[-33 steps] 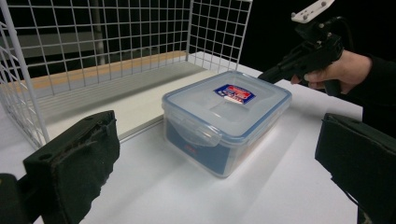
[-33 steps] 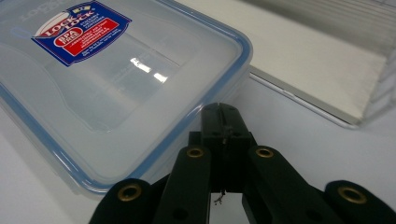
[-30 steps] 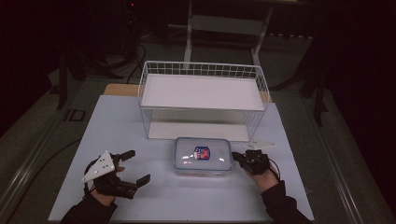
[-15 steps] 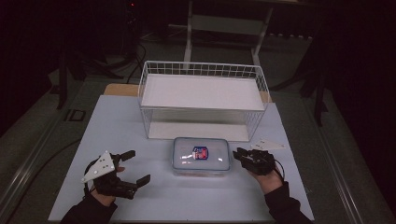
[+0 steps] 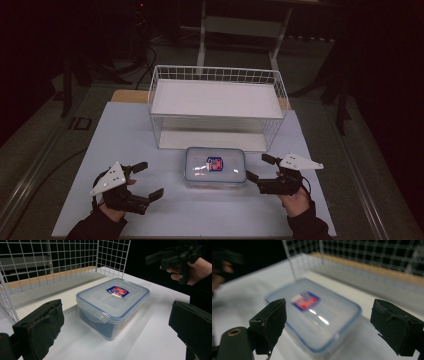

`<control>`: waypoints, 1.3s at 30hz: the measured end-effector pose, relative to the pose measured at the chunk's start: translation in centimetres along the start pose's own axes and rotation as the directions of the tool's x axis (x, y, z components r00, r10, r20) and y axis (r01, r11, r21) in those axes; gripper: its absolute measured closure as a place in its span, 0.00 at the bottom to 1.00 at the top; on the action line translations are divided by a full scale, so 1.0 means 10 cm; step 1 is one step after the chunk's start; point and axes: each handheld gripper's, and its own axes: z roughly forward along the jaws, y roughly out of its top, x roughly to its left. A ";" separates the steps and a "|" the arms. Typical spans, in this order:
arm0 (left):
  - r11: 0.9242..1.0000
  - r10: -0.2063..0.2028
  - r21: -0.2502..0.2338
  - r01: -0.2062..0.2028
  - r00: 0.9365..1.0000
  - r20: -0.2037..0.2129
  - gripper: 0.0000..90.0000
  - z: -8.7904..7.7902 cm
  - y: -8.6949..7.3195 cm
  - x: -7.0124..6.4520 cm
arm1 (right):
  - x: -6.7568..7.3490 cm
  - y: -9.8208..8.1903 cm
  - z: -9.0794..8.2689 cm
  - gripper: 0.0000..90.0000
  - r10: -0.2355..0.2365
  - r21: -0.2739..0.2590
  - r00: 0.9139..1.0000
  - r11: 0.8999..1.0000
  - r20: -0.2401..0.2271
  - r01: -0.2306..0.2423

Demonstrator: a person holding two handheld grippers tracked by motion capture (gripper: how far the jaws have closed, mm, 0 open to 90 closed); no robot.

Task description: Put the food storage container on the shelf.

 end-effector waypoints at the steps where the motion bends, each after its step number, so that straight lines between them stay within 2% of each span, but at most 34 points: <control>1: 1.000 0.000 0.002 0.000 1.000 0.002 0.00 0.00 0.02 -0.02 | 0.02 0.01 -0.02 0.15 -0.019 -0.011 1.000 1.000 -0.003 0.019; 4: 1.000 0.004 0.002 -0.004 1.000 0.018 0.00 0.01 0.10 -0.06 | 0.06 0.04 -0.07 0.16 -0.050 -0.018 0.999 0.999 -0.012 0.050; 6: 1.000 0.007 0.002 -0.007 0.999 0.033 0.00 0.02 0.17 -0.10 | 0.11 0.04 -0.10 0.17 -0.066 -0.031 0.998 0.997 0.000 0.066; 8: 0.999 0.029 0.019 -0.029 0.999 0.037 0.00 0.04 0.23 -0.13 | 0.12 0.06 -0.11 0.18 -0.095 -0.036 0.995 0.995 -0.036 0.094; 10: 0.998 0.046 0.042 -0.047 0.998 0.037 0.00 0.07 0.29 -0.14 | 0.14 0.06 -0.13 0.18 -0.106 -0.049 0.993 0.993 -0.046 0.103; 11: 0.998 0.046 0.051 -0.048 0.998 0.037 0.00 0.09 0.32 -0.15 | 0.16 0.06 -0.14 0.18 -0.098 -0.043 0.994 0.994 -0.044 0.096; 14: 0.997 0.048 0.050 -0.050 0.998 0.035 0.00 0.14 0.36 -0.14 | 0.18 0.08 -0.14 0.18 -0.121 -0.033 0.992 0.992 -0.025 0.121; 15: 0.997 0.047 0.065 -0.048 0.998 0.031 0.00 0.23 0.39 -0.14 | 0.19 0.08 -0.14 0.18 -0.127 -0.033 0.992 0.991 -0.014 0.126; 18: 0.996 0.008 0.087 -0.013 0.999 0.053 0.00 0.37 0.40 -0.11 | 0.21 0.12 -0.14 0.18 -0.107 -0.016 0.994 0.994 0.023 0.108; 21: 0.993 -0.015 0.116 0.010 0.999 0.046 0.00 0.50 0.43 -0.06 | 0.22 0.14 -0.14 0.15 -0.105 -0.019 0.993 0.994 0.047 0.106; 23: 0.991 -0.033 0.135 0.028 0.999 0.030 0.00 0.58 0.45 -0.03 | 0.21 0.14 -0.13 0.14 -0.109 -0.019 0.992 0.994 0.068 0.111; 25: 0.987 -0.068 0.146 0.064 0.997 0.023 0.00 0.64 0.48 0.01 | 0.20 0.14 -0.12 0.14 -0.100 -0.017 0.993 0.995 0.067 0.101; 29: 0.985 -0.068 0.160 0.069 0.998 -0.014 0.00 0.75 0.52 0.08 | 0.16 0.12 -0.07 0.12 -0.090 -0.013 0.994 0.996 0.069 0.092; 31: 0.981 -0.088 0.172 0.089 0.996 -0.014 0.00 0.82 0.53 0.12 | 0.16 0.11 -0.05 0.12 -0.091 -0.015 0.992 0.996 0.086 0.093; 33: 0.976 -0.113 0.183 0.114 0.993 -0.013 0.00 0.88 0.52 0.16 | 0.16 0.09 -0.03 0.11 -0.083 -0.023 0.993 0.996 0.083 0.085; 35: 0.969 -0.139 0.203 0.140 0.990 -0.021 0.00 0.94 0.51 0.20 | 0.15 0.08 -0.01 0.11 -0.082 -0.013 0.992 0.996 0.093 0.084; 37: 0.960 -0.160 0.227 0.161 0.987 -0.025 0.00 1.00 0.49 0.24 | 0.15 0.07 0.01 0.11 -0.083 -0.006 0.992 0.996 0.091 0.084; 39: 0.946 -0.201 0.251 0.204 0.979 -0.036 0.00 1.06 0.46 0.28 | 0.16 0.06 0.03 0.11 -0.089 0.005 0.992 0.996 0.093 0.089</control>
